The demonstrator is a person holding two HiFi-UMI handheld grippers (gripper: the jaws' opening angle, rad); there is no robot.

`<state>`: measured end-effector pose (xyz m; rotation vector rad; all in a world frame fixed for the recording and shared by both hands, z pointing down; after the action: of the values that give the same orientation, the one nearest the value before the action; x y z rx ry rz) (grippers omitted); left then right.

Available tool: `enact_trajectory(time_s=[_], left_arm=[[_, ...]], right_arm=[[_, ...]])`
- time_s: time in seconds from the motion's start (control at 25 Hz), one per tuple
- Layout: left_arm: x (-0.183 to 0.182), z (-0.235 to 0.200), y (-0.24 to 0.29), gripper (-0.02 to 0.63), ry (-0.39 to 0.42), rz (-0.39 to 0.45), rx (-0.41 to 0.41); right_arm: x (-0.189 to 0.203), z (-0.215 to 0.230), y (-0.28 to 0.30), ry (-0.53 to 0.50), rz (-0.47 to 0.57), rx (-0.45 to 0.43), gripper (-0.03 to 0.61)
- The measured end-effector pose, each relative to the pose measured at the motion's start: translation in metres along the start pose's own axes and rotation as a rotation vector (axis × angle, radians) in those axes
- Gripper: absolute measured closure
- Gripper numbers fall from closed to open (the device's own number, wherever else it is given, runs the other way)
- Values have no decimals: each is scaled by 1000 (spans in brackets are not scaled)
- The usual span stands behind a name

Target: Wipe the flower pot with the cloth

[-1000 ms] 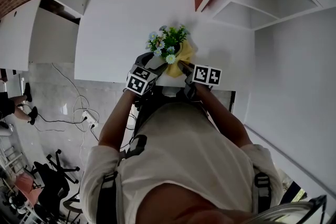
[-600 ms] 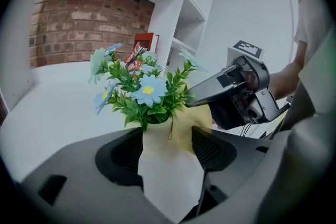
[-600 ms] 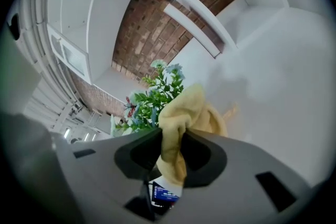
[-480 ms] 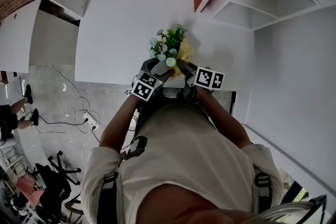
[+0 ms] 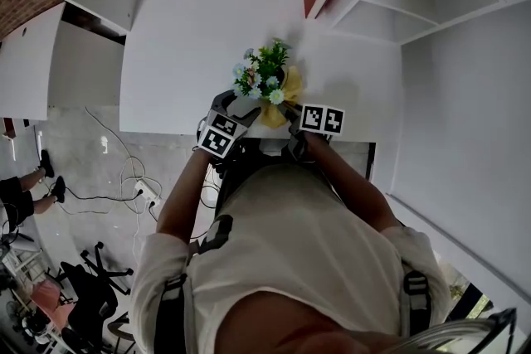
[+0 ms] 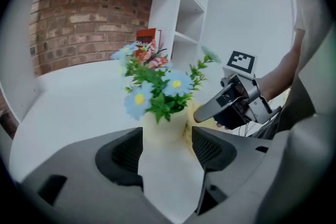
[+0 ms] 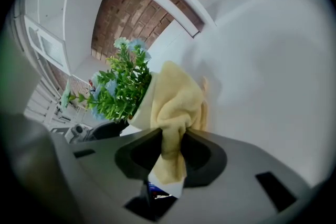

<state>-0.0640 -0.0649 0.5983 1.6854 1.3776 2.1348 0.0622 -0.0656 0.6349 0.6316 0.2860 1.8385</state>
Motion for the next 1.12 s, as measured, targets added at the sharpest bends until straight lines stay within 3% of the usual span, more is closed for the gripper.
enact_trajectory(time_s=[0.12, 0.2, 0.36, 0.52, 0.88, 1.12], left_arm=[[-4, -23, 4, 319, 22, 0, -19], [-12, -26, 10, 318, 57, 21, 20], [-21, -16, 18, 319, 99, 34, 91], [-19, -1, 19, 328, 88, 47, 83], [-7, 31, 1, 339, -128, 24, -17], [-4, 37, 0, 337, -162, 13, -26]], right_arm=[[-3, -3, -4, -2, 3, -18, 468], [-7, -13, -8, -18, 12, -55, 469], [-21, -38, -18, -49, 49, -136, 469], [-32, -55, -25, -93, 66, -185, 468], [-9, -15, -23, -47, 70, -50, 468], [11, 4, -12, -47, -6, 31, 468]])
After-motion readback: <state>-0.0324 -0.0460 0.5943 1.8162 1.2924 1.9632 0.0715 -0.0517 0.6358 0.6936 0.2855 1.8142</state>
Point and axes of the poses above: the fingertips, and each gripper's own axes: y forward along the fingers, z to its right, x out of its underside, the point moved 3 cm from there along -y, backward along the fingers, and after that the axes turned 12 degrees about -x, right-handed, at the moved point
